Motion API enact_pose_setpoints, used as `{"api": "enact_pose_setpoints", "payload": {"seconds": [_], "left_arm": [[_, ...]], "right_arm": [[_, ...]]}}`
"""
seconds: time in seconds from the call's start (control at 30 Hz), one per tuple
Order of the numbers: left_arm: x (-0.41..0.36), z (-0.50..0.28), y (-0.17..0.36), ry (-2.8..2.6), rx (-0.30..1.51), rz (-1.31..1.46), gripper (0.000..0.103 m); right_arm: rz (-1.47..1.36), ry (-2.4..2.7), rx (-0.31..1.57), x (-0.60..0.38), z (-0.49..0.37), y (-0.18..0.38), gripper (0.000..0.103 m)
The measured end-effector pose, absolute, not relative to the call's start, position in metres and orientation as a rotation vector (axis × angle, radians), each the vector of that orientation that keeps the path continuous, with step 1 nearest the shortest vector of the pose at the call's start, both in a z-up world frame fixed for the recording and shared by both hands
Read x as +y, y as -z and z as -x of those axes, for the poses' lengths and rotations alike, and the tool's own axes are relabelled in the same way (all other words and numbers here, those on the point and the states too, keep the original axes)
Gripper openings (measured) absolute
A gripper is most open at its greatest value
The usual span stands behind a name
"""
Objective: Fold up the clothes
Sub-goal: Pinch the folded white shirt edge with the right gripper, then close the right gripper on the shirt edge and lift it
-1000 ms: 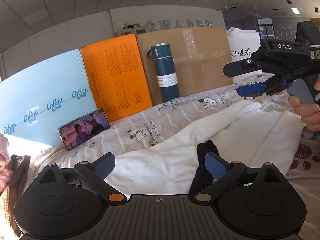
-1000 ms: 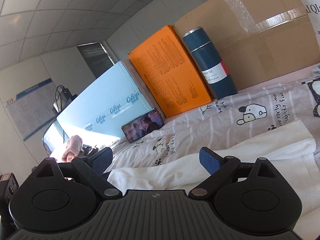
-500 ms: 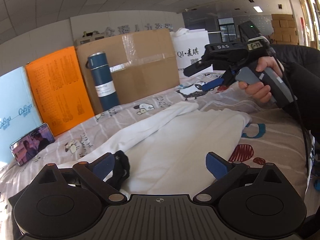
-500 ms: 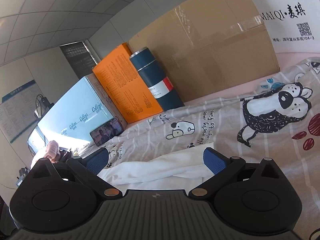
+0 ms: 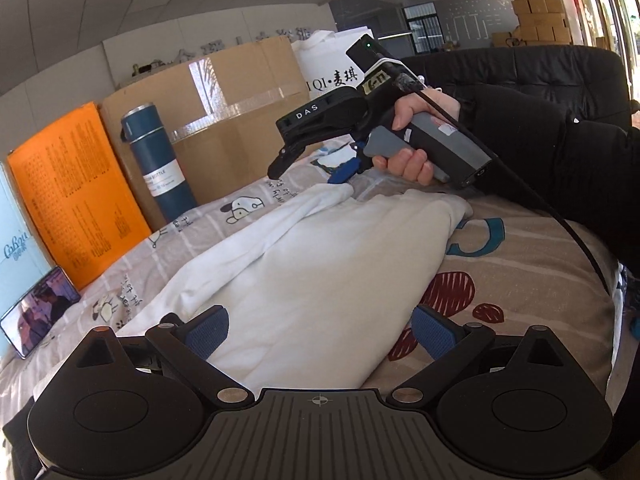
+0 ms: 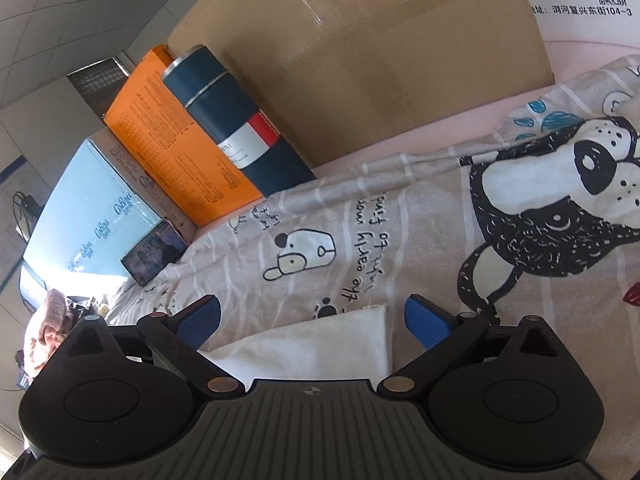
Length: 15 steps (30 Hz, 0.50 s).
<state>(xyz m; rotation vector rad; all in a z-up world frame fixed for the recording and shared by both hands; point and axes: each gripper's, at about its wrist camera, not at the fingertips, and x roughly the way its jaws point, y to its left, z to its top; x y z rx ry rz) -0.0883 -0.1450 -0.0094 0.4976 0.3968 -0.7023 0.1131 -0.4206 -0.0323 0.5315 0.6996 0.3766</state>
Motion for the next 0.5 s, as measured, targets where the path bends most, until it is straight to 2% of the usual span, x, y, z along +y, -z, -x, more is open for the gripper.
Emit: {"api": "enact_pose_setpoints", "payload": {"seconds": [0.17, 0.5], "left_arm": [[-0.180, 0.085, 0.018, 0.714, 0.370, -0.625, 0.099], [-0.225, 0.071, 0.020, 0.752, 0.304, -0.677, 0.099]], "right_arm": [[-0.596, -0.435, 0.667, -0.430, -0.111, 0.037, 0.099], [-0.577, -0.439, 0.698, -0.424, -0.117, 0.043, 0.099]]}}
